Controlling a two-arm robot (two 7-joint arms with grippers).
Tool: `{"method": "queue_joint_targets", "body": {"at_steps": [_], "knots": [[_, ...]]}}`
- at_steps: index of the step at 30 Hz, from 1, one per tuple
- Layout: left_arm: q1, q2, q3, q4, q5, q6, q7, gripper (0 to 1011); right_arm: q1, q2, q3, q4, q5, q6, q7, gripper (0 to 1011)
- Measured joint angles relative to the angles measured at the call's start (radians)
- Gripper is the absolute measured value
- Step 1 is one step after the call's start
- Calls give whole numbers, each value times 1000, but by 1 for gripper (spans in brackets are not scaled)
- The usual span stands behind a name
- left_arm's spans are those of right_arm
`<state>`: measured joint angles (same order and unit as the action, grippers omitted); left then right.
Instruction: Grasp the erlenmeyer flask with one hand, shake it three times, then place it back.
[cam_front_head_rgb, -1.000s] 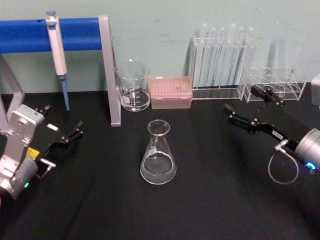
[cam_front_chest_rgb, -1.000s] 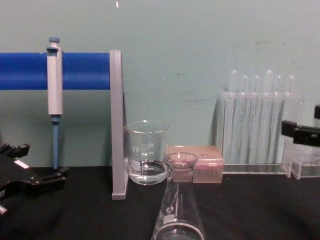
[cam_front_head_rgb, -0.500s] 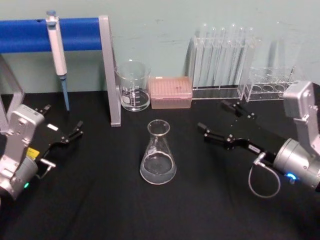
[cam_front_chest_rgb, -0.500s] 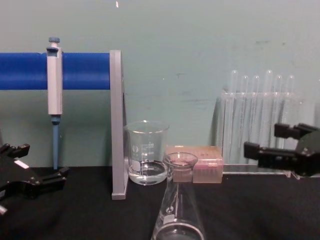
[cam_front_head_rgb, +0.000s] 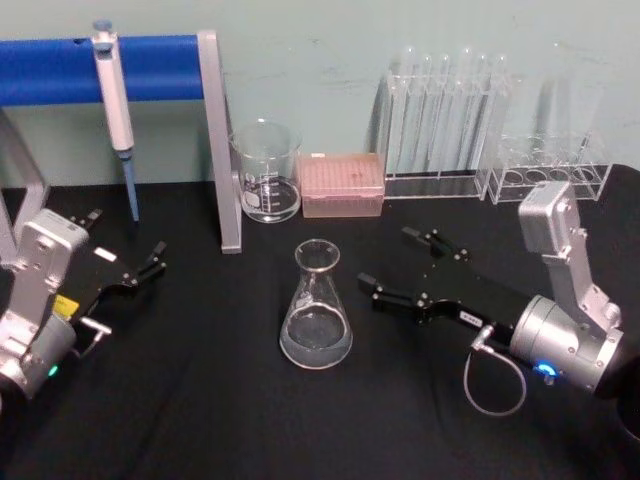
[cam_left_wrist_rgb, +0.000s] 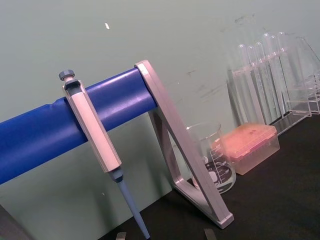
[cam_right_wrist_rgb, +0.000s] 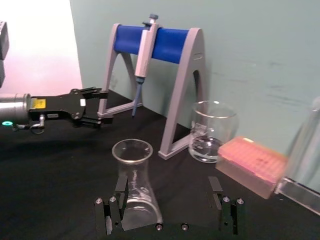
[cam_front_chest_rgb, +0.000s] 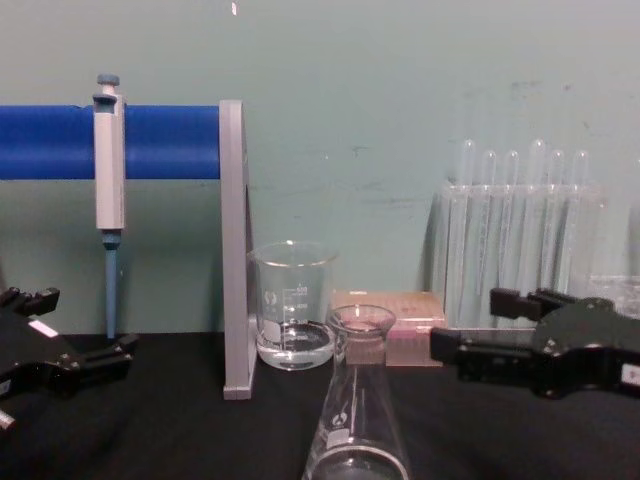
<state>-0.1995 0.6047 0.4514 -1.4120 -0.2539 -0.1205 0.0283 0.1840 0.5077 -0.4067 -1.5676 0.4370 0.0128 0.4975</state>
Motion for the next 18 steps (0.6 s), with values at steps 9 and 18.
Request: {"method": "queue_joint_targets", "body": {"at_steps": [9,18], "knots": [[0,0,0,0,0,0,0,1001,22,-24,-35,28,0,5,30,1002],[0,0,0,0,0,0,0,1001,56,-51,-68,69,-9,3,45,1002]]}}
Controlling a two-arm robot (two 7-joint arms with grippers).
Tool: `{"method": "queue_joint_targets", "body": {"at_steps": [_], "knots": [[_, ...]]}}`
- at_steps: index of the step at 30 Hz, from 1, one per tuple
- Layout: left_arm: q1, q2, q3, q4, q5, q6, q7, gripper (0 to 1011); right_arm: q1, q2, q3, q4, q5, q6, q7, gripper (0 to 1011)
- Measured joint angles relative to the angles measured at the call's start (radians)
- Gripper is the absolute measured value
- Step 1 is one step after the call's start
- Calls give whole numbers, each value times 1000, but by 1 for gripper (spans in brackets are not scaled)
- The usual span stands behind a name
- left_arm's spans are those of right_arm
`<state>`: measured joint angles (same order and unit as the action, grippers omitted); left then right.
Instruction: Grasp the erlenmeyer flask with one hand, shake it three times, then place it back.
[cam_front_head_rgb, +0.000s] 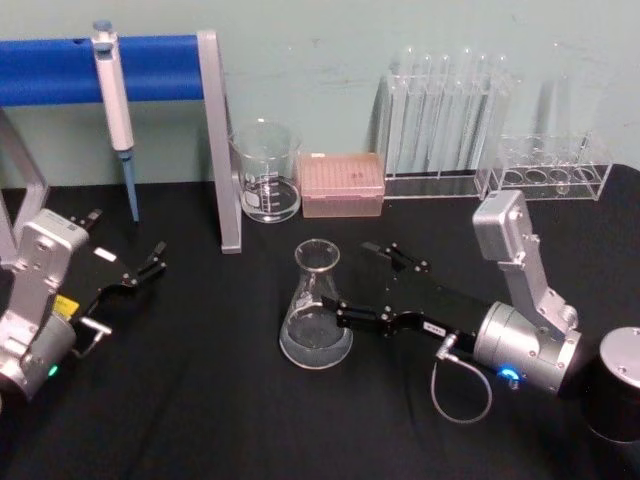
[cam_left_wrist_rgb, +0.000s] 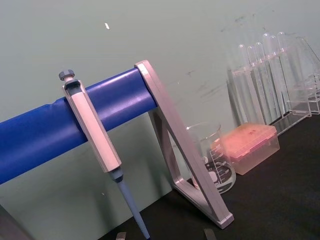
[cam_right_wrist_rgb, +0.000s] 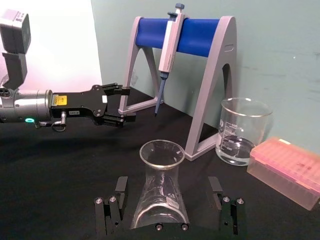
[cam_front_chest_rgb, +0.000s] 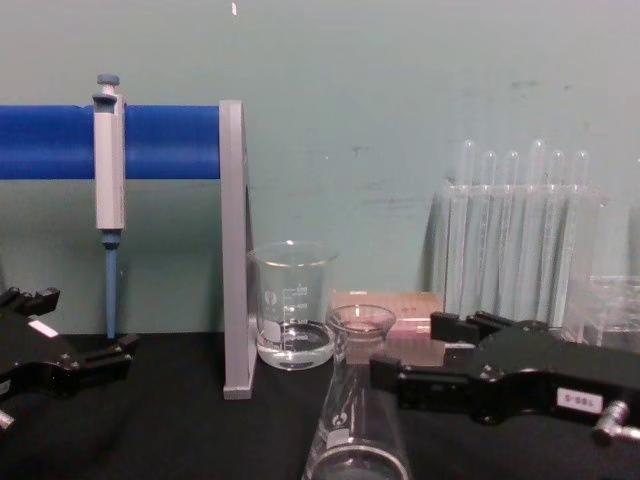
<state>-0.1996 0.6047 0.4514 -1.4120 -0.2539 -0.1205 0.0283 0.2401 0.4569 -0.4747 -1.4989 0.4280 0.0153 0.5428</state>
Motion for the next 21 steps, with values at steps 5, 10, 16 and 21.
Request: {"method": "queue_joint_targets", "body": {"at_steps": [5,10,16,21], "knots": [[0,0,0,0,0,0,0,1001,23,-17,-17,32,-13,-7,3,1003],[0,0,0,0,0,0,0,1001,47,-36,-33,64,-22,-12,10,1002],[0,0,0,0,0,0,0,1001,71,-56,-48,96,-31,-17,16,1002],[0,0,0,0,0,0,0,1001,88,-70,-57,119,-38,-21,19,1002]]}}
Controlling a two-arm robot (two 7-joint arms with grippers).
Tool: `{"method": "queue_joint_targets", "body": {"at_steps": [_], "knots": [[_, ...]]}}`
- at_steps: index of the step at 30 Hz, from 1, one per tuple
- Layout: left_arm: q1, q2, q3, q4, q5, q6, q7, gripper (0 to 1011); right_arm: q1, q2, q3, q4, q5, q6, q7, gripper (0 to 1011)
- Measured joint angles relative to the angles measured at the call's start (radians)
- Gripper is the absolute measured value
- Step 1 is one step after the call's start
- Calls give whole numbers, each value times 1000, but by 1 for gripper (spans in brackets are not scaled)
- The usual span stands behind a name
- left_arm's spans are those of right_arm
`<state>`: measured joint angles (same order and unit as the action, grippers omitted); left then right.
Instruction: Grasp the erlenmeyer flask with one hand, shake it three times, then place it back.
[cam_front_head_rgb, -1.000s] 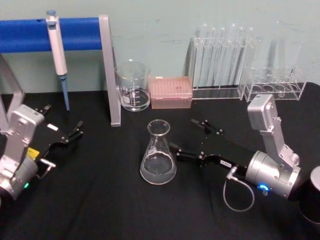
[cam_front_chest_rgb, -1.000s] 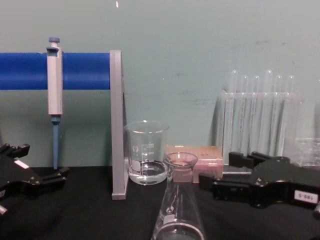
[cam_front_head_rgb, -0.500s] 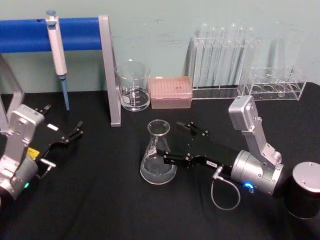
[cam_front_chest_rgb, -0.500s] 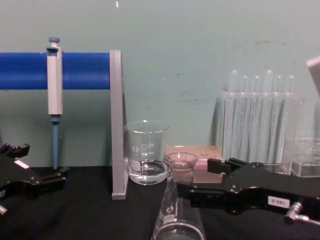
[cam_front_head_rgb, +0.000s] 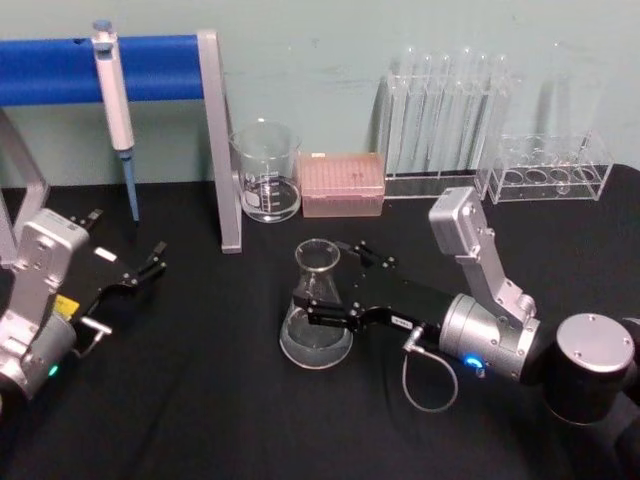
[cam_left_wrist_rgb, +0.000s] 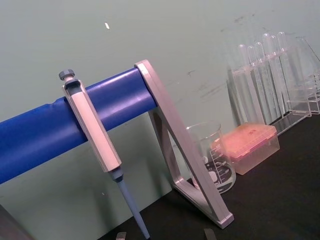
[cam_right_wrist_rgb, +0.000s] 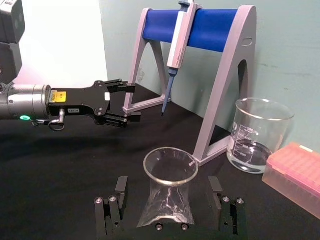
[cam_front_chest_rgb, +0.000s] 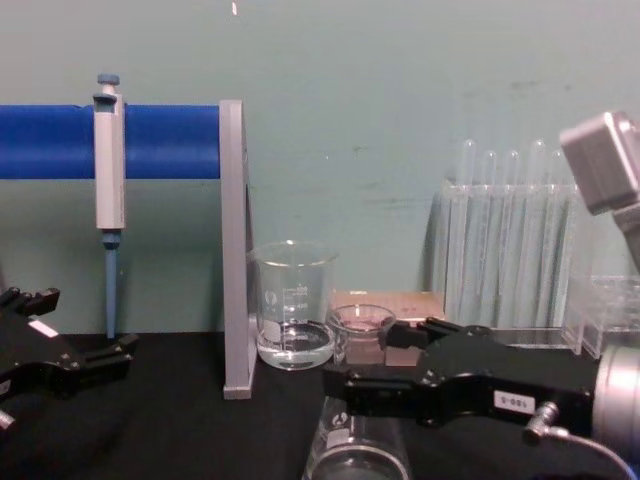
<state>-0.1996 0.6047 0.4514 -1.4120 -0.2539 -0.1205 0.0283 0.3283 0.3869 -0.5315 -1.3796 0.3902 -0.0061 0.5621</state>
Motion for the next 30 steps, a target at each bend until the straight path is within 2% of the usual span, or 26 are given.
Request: {"method": "queue_joint_targets", "body": {"at_steps": [14,30], "knots": [[0,0,0,0,0,0,0,1001,44,-35,-19,59,-19,-10,8,1002],[0,0,0,0,0,0,0,1001,63,-57,-29,92,-29,-11,13,1002]]}}
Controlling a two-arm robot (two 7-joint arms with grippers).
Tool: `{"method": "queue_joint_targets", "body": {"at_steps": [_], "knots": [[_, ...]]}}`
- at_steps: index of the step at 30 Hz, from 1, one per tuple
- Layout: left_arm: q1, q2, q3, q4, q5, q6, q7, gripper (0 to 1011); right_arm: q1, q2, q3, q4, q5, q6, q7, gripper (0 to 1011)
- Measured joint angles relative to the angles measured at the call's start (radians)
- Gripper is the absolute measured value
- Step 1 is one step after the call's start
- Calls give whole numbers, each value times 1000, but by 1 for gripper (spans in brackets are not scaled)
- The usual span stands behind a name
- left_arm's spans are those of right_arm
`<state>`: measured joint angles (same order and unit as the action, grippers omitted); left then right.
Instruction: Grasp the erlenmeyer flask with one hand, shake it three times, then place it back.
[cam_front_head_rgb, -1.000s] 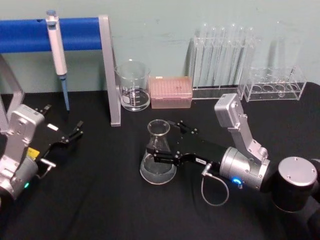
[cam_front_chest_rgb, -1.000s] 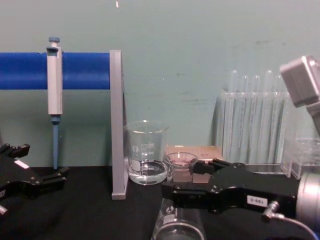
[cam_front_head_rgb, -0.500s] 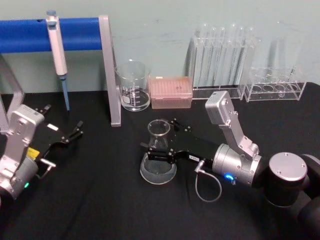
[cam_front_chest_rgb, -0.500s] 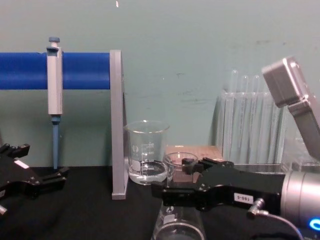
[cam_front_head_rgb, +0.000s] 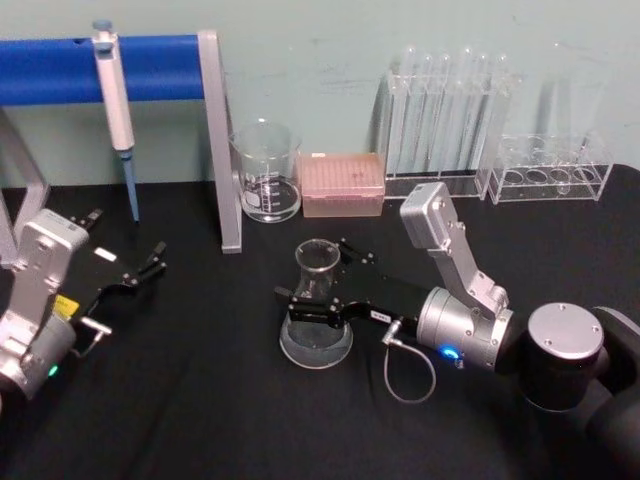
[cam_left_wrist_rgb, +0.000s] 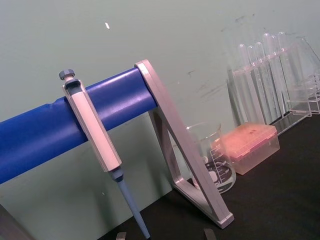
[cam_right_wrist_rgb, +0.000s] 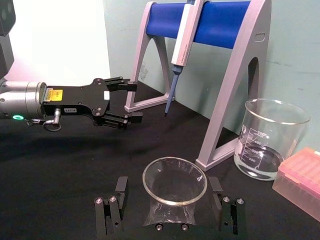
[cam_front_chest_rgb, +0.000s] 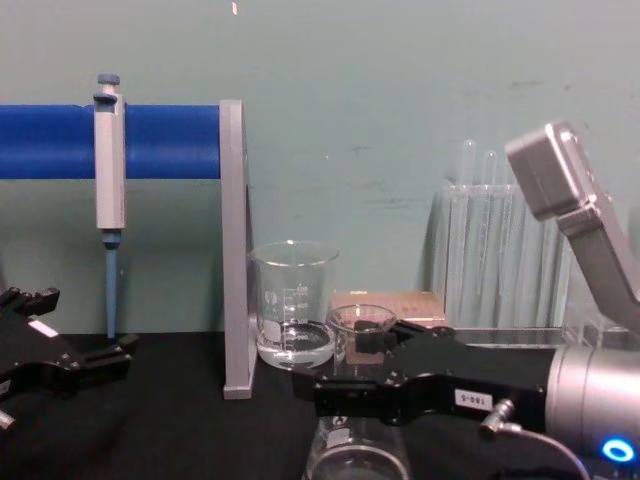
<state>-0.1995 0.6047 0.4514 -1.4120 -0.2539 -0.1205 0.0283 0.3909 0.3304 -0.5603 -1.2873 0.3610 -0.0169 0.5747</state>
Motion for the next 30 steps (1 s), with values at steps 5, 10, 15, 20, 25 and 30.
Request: {"method": "queue_joint_targets", "body": {"at_steps": [5,10,15,20,25,30], "knots": [[0,0,0,0,0,0,0,1001,1,0,0,1,-2,-1,-1,1002],[0,0,0,0,0,0,0,1001,0,0,0,0,-2,-1,-1,1002],[0,0,0,0,0,0,0,1001,-1,0,0,-1,-1,-1,-2,968],[0,0,0,0,0,0,0,1001,-1,1,1,-1,0,-1,-2,869],[0,0,0,0,0,0,0,1001,-1,1,1,-2,0,0,-2,689],[0,0,0,0,0,0,0,1001,-2,1,2,-2,1,0,-2,569]]}}
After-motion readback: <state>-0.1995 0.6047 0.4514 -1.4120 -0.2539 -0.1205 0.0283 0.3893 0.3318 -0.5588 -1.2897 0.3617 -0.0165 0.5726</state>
